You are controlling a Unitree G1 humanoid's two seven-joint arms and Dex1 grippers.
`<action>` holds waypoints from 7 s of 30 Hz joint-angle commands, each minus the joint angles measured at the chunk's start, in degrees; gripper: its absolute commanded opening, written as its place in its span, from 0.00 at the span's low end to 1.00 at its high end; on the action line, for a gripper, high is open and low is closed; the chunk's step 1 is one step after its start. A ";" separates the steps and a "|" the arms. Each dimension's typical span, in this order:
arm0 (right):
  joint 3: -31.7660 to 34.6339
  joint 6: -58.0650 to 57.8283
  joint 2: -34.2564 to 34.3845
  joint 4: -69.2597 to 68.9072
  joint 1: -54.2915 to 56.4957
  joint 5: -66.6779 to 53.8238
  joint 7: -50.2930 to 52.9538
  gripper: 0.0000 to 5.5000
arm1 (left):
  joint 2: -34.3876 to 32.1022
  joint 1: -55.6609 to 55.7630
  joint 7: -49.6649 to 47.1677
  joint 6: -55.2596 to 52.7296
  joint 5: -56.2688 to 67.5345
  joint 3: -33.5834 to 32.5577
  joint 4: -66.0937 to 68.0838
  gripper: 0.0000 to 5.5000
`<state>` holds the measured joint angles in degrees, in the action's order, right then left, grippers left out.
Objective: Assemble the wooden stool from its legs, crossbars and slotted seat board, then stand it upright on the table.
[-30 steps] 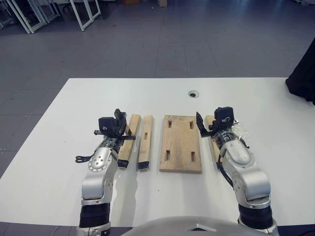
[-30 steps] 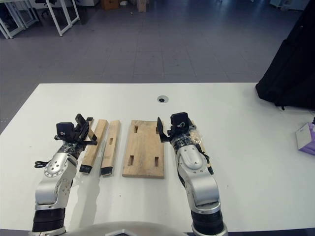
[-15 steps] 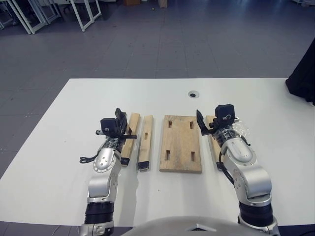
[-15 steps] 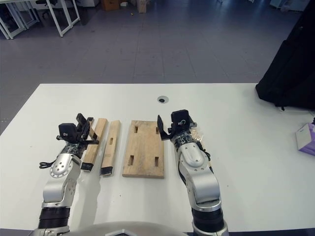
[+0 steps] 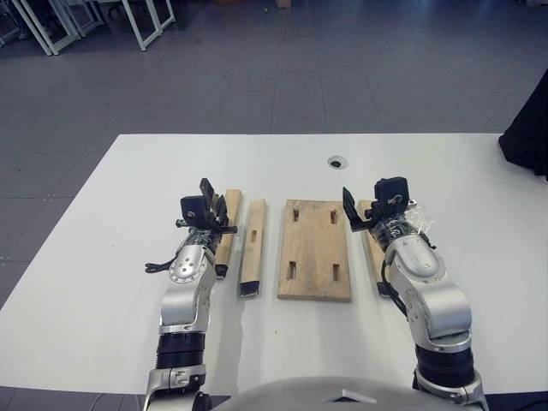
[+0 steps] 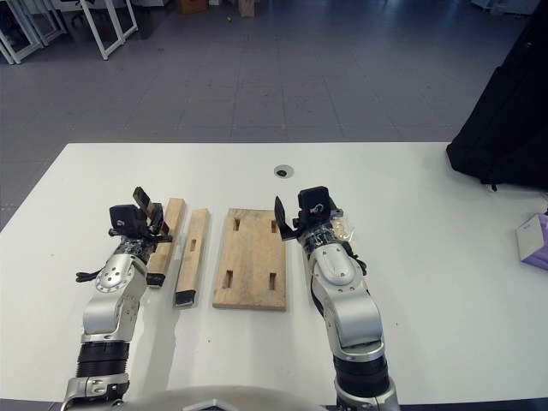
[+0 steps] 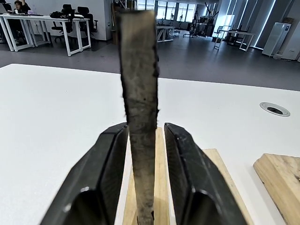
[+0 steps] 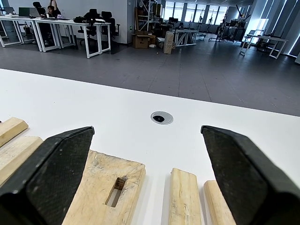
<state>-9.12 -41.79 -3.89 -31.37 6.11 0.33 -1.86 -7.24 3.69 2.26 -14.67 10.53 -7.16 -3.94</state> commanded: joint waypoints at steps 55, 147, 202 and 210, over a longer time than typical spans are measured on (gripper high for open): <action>1.11 -1.33 -0.74 -0.93 0.31 -0.02 -0.97 0.76 | -3.75 -21.21 -3.68 -33.58 0.27 5.73 -21.32 0.63; 23.79 -24.64 -18.69 26.91 30.78 -89.82 -4.13 0.37 | -33.77 4.83 31.41 -30.06 32.81 12.84 -20.31 0.71; -4.72 13.60 -23.77 37.18 5.52 -19.07 -48.26 0.37 | -43.54 5.13 53.77 -10.87 -16.15 37.40 -16.46 0.71; -18.05 21.69 -31.01 42.69 -3.01 -6.03 -48.63 0.37 | -41.21 3.39 53.36 -14.26 -16.48 36.89 -18.88 0.71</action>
<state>-14.69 -12.68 -29.67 0.96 14.93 -21.63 -52.02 -50.92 10.80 56.78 -26.75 -4.92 26.54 -23.67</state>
